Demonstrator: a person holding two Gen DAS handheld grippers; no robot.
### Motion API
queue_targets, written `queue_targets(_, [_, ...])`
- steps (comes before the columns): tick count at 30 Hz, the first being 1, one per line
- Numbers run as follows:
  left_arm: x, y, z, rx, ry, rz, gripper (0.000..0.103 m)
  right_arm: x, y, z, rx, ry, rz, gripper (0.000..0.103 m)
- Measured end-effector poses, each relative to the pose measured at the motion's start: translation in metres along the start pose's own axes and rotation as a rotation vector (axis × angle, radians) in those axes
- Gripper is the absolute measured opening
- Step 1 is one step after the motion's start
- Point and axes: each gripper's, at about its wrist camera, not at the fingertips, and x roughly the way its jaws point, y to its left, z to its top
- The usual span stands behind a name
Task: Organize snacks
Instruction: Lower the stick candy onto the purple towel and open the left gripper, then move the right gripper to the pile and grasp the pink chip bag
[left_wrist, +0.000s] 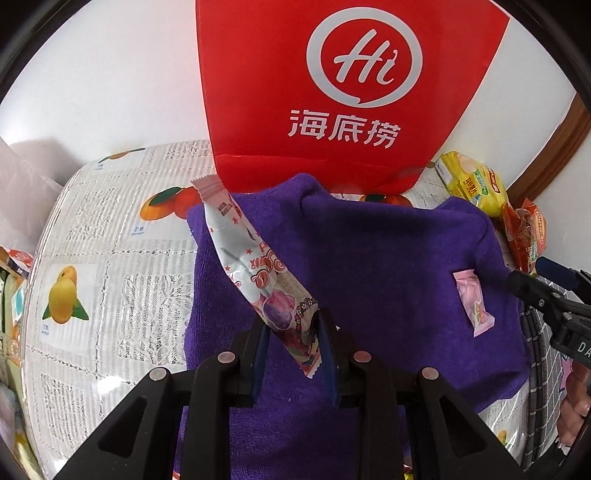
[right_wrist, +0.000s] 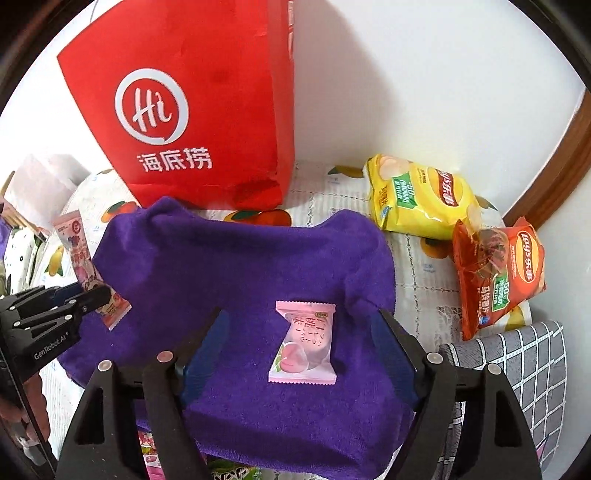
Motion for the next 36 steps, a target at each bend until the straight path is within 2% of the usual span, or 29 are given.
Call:
queue_targets(7, [-0.006, -0.002, -0.001, 0.022, -0.023, -0.008, 0.026, -0.008, 0.009, -0.001, -0.066, -0.070, -0.010, 0.079])
queue_targets(9, [-0.006, -0.002, -0.001, 0.022, -0.020, -0.010, 0.032, -0.011, 0.013, -0.001, -0.087, -0.086, -0.009, 0.079])
queue_targets(11, [-0.007, -0.002, 0.000, 0.023, -0.027, -0.001, 0.047, -0.014, 0.015, -0.002, -0.101, -0.102, -0.014, 0.079])
queue_targets(13, [-0.010, -0.002, 0.000, 0.024, -0.042, 0.012, 0.048, -0.019, 0.016, -0.001, -0.105, -0.120, -0.012, 0.079])
queue_targets(16, [-0.015, 0.000, 0.000, 0.021, -0.049, 0.014, 0.048, -0.024, 0.017, -0.001, -0.099, -0.126, 0.016, 0.079])
queue_targets(22, [-0.022, 0.001, 0.001, 0.016, -0.060, 0.021, 0.048, -0.040, 0.012, 0.000, -0.024, -0.167, 0.137, 0.079])
queue_targets(25, [-0.028, 0.001, 0.001, 0.022, -0.073, 0.031, 0.049, -0.049, 0.016, -0.003, -0.019, -0.180, 0.160, 0.075])
queue_targets(31, [-0.045, -0.001, 0.002, 0.020, -0.103, 0.013, 0.055, -0.068, 0.035, -0.040, -0.047, -0.173, 0.225, 0.072])
queue_targets(36, [-0.060, -0.007, 0.001, 0.044, -0.127, 0.003, 0.059, -0.068, 0.059, -0.086, -0.097, -0.102, 0.252, 0.072])
